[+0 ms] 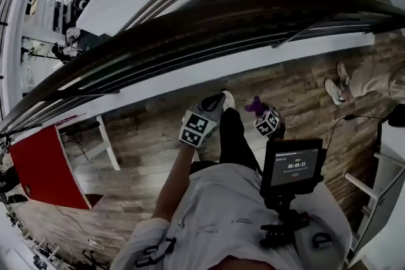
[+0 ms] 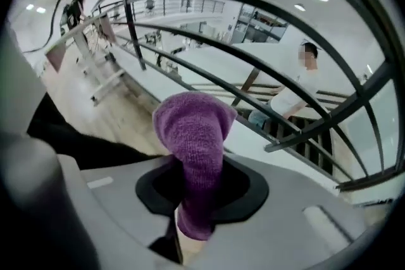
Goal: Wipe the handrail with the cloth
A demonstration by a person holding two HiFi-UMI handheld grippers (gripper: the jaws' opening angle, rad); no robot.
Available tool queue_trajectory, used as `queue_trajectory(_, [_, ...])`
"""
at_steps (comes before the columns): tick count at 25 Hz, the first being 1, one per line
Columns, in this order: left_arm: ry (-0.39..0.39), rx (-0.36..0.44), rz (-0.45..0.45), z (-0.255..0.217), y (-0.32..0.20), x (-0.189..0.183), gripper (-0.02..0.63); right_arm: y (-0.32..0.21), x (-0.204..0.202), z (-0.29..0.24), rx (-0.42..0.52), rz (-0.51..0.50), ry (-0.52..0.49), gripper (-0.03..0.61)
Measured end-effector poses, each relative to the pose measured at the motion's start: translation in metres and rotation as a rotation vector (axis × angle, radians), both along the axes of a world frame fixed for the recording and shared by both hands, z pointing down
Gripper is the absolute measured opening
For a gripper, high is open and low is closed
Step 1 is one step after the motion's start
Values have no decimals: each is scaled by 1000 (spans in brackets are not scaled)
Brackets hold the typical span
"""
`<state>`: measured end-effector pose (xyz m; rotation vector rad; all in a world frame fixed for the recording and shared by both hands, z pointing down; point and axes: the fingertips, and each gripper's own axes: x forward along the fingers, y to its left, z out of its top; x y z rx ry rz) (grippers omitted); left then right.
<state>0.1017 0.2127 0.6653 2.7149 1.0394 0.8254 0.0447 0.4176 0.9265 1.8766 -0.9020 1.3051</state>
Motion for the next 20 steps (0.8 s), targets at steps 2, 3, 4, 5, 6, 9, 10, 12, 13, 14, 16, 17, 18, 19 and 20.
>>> queue_trajectory(2, [30, 9, -50, -12, -43, -40, 2, -53, -41, -36, 106, 88, 66, 97])
queue_trajectory(3, [36, 0, -91, -19, -65, -59, 2, -77, -52, -57, 158, 129, 103, 97])
queue_trajectory(4, [40, -17, -139, -26, -87, -77, 2, -100, -59, -80, 210, 170, 141, 98])
queue_trajectory(5, [47, -39, -188, -34, -107, -93, 2, -122, -63, -103, 266, 208, 178, 97])
queue_trajectory(6, [59, -59, -230, -41, -125, -109, 2, -144, -67, -124, 324, 234, 211, 98])
queue_trajectory(9, [118, -66, -315, -59, -171, -146, 2, -203, -70, -184, 472, 219, 305, 98])
queue_trajectory(10, [145, -60, -335, -69, -184, -154, 2, -222, -69, -208, 515, 209, 335, 98])
queue_trajectory(12, [196, -63, -368, -94, -207, -171, 2, -258, -71, -260, 606, 202, 391, 98])
queue_trajectory(13, [224, -67, -384, -108, -218, -179, 2, -273, -74, -285, 646, 196, 422, 98])
queue_trajectory(14, [255, -67, -398, -123, -227, -186, 2, -288, -77, -311, 676, 183, 456, 100])
queue_trajectory(16, [321, -51, -417, -156, -242, -198, 2, -313, -85, -366, 740, 156, 513, 100])
queue_trajectory(17, [356, -36, -426, -173, -248, -204, 2, -324, -89, -395, 789, 151, 529, 100])
queue_trajectory(18, [391, -20, -437, -190, -253, -208, 2, -334, -93, -425, 844, 144, 544, 101])
queue_trajectory(19, [427, -11, -451, -207, -259, -210, 2, -344, -96, -453, 893, 130, 565, 101])
queue_trajectory(20, [460, -12, -468, -223, -264, -210, 2, -353, -98, -480, 930, 110, 593, 101])
